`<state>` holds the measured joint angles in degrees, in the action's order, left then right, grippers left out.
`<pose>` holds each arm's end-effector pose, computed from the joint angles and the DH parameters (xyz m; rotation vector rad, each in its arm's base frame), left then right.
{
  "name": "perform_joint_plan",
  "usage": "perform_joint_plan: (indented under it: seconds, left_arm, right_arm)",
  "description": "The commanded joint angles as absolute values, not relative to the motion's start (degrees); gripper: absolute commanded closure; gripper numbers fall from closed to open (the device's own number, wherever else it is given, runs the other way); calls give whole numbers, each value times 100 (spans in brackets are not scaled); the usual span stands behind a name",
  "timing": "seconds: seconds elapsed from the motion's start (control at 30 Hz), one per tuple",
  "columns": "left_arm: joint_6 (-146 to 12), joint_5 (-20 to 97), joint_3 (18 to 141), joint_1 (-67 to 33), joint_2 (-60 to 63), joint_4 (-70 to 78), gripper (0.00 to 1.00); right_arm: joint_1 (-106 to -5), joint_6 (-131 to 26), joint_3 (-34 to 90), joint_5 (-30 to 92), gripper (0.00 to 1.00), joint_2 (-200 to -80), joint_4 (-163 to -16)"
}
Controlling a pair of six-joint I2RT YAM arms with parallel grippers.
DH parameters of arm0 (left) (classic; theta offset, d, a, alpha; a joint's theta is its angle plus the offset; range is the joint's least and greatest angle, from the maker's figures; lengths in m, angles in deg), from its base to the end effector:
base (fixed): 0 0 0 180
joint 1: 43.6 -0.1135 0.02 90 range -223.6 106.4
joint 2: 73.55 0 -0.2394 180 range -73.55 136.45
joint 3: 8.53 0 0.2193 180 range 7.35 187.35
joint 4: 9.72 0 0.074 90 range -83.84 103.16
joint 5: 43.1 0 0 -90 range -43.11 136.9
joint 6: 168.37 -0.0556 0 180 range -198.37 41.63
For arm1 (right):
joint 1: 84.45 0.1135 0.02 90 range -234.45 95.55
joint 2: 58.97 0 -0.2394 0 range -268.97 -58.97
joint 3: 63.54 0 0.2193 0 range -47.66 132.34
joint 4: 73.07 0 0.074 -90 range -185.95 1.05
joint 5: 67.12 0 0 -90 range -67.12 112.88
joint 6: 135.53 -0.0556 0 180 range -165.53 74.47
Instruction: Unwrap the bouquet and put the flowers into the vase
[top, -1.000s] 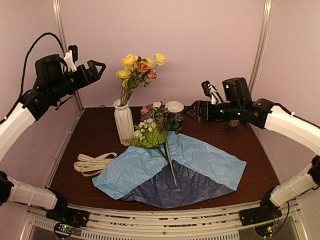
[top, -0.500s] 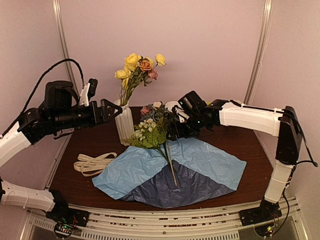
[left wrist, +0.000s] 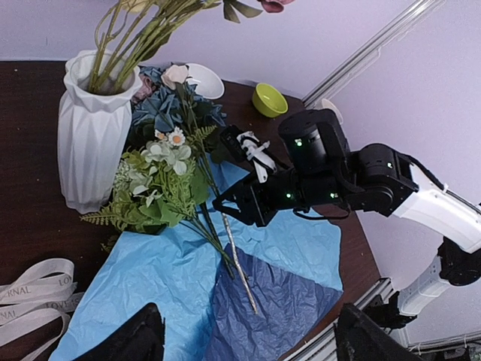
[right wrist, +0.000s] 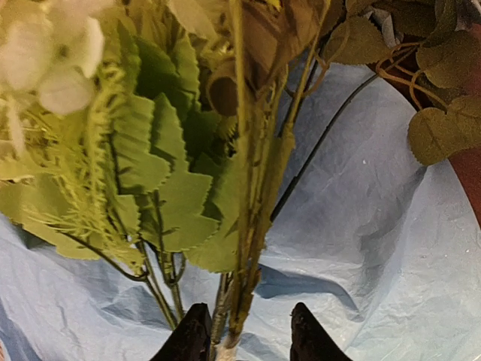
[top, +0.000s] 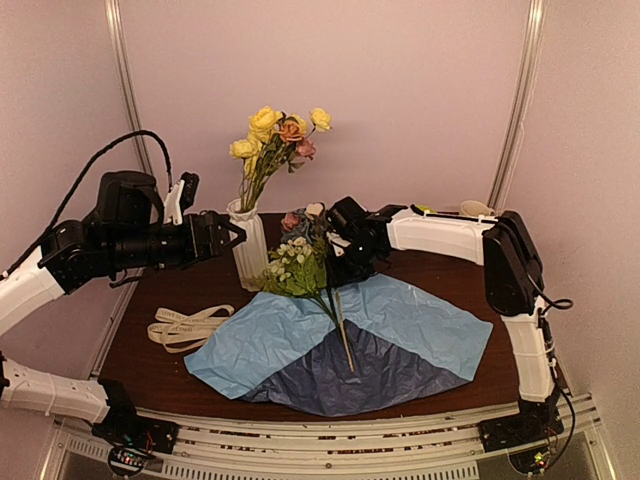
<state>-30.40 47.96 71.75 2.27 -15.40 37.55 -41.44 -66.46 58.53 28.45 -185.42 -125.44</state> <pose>0.1498 -0.1530 0.3444 -0.0524 2.1628 -0.9903 0.3267 0.3121 0.1812 -0.5453 2.5937 0.5283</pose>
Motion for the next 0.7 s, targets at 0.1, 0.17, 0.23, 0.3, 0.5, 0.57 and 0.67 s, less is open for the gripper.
perform_joint_plan:
  seconds: [0.1, 0.17, 0.23, 0.3, 0.5, 0.57, 0.67]
  left_arm:
    - [-2833, 4959, 6976, 255, -1707, 3639, 21]
    - [-2847, 4991, 6982, 257, -1700, 3640, 21]
    - [-2868, 5014, 7012, 255, -1663, 3644, 21]
    - [-2882, 5023, 7055, 255, -1610, 3639, 21]
    - [-2868, 5040, 7242, 256, -1340, 3631, 22]
    - [-2871, 5038, 7292, 257, -1223, 3586, 22]
    - [-2937, 4975, 7403, 259, -1073, 3458, 22]
  right_arm:
    - [-4287, -6557, 5973, 2886, 78, -18686, -12691]
    - [-4304, -6557, 5980, 2980, 83, -18728, -12633]
    - [-4312, -6557, 6025, 3084, 93, -18777, -12600]
    - [-4314, -6557, 6130, 3137, 100, -18805, -12622]
    - [-4413, -6403, 6664, 3117, 100, -18564, -12907]
    - [-4524, -6417, 6811, 3134, 100, -18354, -12913]
    - [-4721, -6499, 7130, 3232, 100, -18085, -12878]
